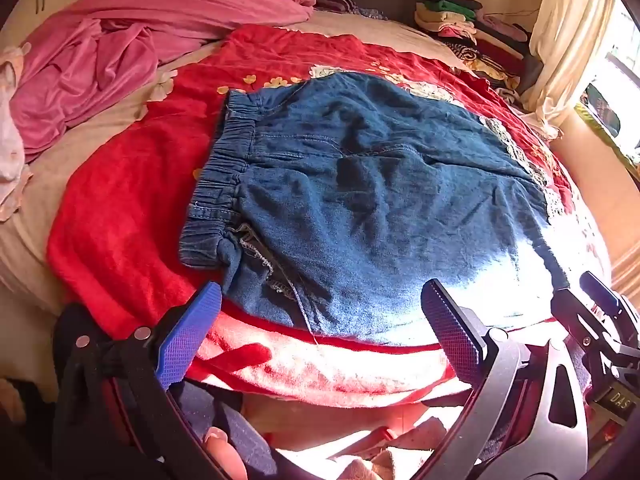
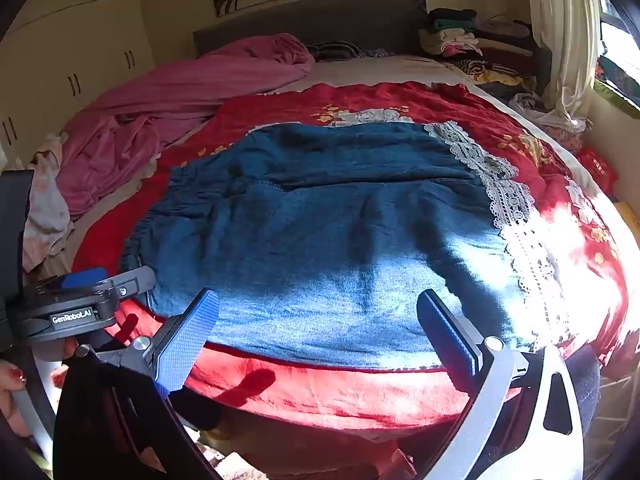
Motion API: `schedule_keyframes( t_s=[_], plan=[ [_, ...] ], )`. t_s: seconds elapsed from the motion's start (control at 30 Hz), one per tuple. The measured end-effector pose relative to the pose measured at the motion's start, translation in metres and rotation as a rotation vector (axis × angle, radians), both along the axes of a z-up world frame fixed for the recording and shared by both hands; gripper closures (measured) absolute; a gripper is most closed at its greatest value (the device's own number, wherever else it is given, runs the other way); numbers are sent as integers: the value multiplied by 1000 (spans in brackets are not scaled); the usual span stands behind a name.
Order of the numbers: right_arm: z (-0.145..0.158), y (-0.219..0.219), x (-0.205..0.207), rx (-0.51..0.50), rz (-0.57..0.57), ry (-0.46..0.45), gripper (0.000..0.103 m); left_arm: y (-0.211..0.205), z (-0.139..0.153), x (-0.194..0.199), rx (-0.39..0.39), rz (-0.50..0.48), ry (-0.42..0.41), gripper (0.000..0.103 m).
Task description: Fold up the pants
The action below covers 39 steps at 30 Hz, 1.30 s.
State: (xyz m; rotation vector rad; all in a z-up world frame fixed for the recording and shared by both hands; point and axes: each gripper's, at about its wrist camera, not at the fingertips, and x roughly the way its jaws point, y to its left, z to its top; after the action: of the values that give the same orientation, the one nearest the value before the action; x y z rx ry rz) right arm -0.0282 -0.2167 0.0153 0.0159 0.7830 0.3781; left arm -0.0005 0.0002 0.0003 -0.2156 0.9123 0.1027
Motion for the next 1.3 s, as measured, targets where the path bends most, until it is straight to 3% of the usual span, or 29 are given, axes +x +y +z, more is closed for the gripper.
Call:
schedule_keyframes(
  t_s=[1.3],
  plan=[
    [7, 6, -5, -37, -6, -39, 4, -6, 4, -1, 30, -14, -2, 9]
  ],
)
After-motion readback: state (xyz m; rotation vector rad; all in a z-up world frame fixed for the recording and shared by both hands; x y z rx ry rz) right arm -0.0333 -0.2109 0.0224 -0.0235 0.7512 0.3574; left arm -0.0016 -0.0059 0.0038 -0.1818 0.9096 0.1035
